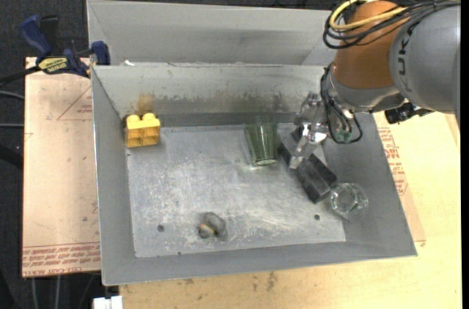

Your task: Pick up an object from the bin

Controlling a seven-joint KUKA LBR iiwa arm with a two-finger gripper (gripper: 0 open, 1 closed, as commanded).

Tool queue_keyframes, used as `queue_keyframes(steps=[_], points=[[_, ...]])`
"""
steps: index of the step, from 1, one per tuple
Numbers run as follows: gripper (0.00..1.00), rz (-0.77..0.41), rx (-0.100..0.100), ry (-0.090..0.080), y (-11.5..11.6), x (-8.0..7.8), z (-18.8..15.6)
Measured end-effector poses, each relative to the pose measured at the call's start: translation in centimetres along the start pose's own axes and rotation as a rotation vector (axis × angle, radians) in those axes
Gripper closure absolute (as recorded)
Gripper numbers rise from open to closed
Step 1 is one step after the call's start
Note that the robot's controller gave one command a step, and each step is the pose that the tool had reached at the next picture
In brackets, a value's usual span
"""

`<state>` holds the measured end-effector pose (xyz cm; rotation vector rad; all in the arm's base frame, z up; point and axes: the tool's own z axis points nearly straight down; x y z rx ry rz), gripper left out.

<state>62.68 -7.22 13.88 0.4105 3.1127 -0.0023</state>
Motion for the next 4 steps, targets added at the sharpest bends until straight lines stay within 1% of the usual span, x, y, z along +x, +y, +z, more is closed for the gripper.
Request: queue_keyframes(steps=[1,2,3,4], points=[[0.00,-0.009,-0.002,0.000,4.4,2.7,1.8],[1.00,-0.084,-0.004,0.003,5.1,1.7,6.2],[0.00,-0.082,-0.006,-0.024,5.1,1.2,6.0],[0.00,-0.082,-0.006,-0.024,5.1,1.2,6.0]])
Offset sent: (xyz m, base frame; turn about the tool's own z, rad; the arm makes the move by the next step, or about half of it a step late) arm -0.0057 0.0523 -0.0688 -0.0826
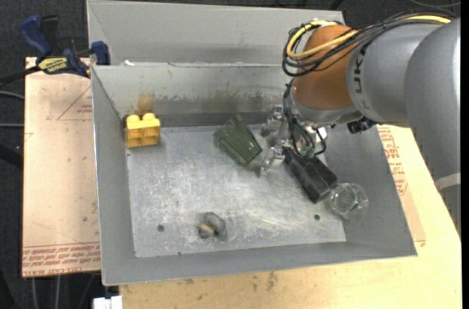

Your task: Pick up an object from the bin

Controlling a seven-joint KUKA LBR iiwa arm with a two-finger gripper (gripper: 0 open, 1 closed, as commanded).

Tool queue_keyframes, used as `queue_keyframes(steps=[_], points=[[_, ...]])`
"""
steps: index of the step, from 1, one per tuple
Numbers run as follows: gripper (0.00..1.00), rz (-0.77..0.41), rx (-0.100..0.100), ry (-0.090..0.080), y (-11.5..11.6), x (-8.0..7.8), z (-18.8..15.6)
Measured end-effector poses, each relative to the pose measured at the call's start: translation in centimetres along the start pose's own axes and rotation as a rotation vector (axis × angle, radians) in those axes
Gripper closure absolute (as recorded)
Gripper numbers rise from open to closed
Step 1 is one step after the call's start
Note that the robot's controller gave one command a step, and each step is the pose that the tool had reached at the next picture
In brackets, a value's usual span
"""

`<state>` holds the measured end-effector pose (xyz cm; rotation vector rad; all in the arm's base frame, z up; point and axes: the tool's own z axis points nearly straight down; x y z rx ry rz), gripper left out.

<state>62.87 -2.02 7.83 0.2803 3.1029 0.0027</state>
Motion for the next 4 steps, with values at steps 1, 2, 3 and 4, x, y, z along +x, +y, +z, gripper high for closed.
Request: queue_keyframes(steps=[1,2,3,4], points=[[0.00,-0.089,0.003,0.026,0.7,1.0,-2.3],[1.00,-0.003,0.002,0.016,5.7,-1.5,-0.1],[1.00,-0.003,0.002,0.016,5.7,-1.5,-0.1],[1.00,-0.118,0.002,0.026,5.1,-0.5,-19.5]])
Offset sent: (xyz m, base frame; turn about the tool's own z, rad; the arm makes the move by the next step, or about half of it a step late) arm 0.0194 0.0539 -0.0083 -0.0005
